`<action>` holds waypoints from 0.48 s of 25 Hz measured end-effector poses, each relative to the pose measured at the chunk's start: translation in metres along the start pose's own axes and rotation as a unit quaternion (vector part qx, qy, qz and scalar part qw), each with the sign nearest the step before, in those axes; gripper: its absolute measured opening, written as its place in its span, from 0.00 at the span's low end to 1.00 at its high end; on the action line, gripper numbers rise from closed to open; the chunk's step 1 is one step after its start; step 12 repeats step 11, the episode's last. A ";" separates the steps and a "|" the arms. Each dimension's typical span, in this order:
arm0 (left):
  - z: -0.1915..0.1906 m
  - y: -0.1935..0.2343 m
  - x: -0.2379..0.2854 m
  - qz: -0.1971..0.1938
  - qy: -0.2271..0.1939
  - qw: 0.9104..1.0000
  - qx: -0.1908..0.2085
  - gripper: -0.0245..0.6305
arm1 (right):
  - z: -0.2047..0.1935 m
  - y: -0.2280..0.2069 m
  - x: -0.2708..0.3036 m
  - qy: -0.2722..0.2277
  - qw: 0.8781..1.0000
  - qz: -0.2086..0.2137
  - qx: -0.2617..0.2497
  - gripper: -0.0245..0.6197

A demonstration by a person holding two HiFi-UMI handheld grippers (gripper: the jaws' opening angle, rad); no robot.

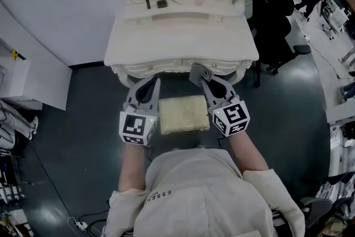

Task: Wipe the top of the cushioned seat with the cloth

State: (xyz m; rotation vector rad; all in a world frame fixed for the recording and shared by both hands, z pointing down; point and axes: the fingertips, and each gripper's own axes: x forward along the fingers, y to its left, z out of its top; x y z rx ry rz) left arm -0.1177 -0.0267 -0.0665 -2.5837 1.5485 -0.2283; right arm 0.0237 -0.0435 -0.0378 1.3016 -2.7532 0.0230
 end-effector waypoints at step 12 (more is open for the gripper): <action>-0.004 0.000 0.001 -0.003 0.008 1.000 0.012 0.04 | -0.002 0.001 0.011 -0.001 1.000 0.007 0.003 0.08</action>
